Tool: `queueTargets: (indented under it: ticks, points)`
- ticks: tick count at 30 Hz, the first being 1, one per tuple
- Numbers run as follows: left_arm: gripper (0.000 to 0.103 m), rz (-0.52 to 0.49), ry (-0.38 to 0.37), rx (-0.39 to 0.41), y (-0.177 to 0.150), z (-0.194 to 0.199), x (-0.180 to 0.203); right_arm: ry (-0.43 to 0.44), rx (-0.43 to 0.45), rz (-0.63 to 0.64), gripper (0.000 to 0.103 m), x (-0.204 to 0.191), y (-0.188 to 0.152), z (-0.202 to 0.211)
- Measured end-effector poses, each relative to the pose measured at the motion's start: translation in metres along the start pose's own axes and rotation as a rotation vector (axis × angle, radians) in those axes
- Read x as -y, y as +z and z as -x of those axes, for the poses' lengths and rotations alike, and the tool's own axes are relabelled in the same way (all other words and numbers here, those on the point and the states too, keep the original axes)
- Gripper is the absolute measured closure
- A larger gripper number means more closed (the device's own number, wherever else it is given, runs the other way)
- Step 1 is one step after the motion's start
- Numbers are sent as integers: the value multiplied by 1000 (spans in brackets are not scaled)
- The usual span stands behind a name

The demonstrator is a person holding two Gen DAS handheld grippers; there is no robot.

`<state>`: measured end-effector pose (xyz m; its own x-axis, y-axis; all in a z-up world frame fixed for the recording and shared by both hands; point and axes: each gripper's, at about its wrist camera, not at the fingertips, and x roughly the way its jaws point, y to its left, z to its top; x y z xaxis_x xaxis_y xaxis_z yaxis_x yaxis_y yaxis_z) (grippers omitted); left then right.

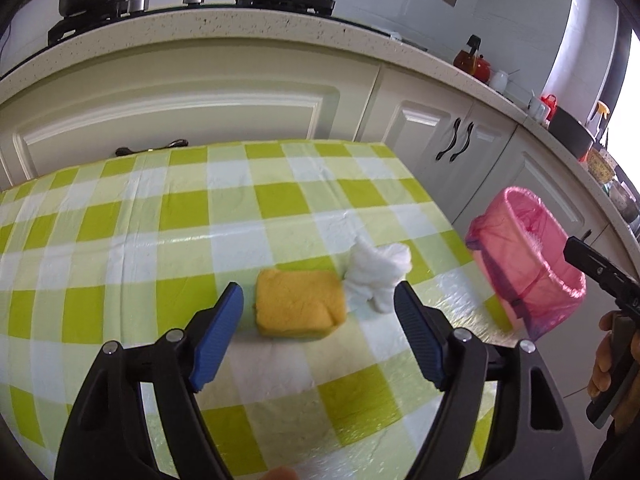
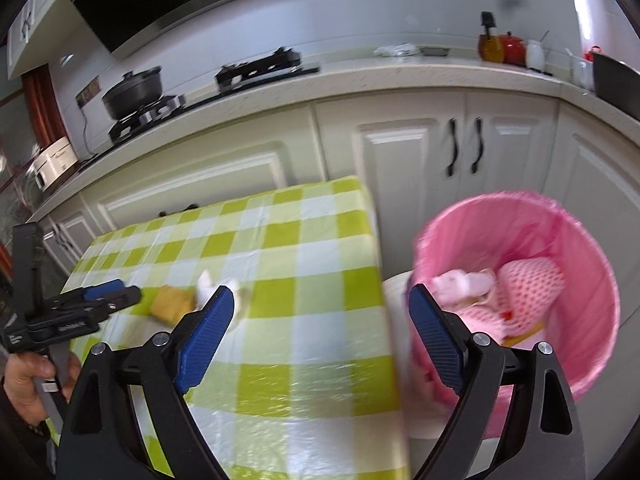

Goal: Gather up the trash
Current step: 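Move both tools back to the yellow sponge and white tissue, then grasp the yellow sponge with the left tool while the right tool grasps the white tissue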

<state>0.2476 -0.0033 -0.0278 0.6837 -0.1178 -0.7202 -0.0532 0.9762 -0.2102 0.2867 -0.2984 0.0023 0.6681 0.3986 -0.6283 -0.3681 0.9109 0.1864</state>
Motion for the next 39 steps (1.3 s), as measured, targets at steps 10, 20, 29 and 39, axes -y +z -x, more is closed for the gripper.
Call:
queueTargets:
  ticks: [10, 20, 29, 39]
  points:
    - [28, -15, 13, -72, -18, -37, -7, 16, -56, 22, 19, -27, -18, -21]
    - [29, -66, 59, -116, -18, -60, 1, 11, -88, 32, 18, -32, -20, -34]
    - [43, -52, 68, -127, -17, -63, -16, 20, -121, 50, 18, -45, -22, -54]
    - [46, -1, 87, -119, -18, -49, -51, 72, -194, 83, 19, -85, -23, -103]
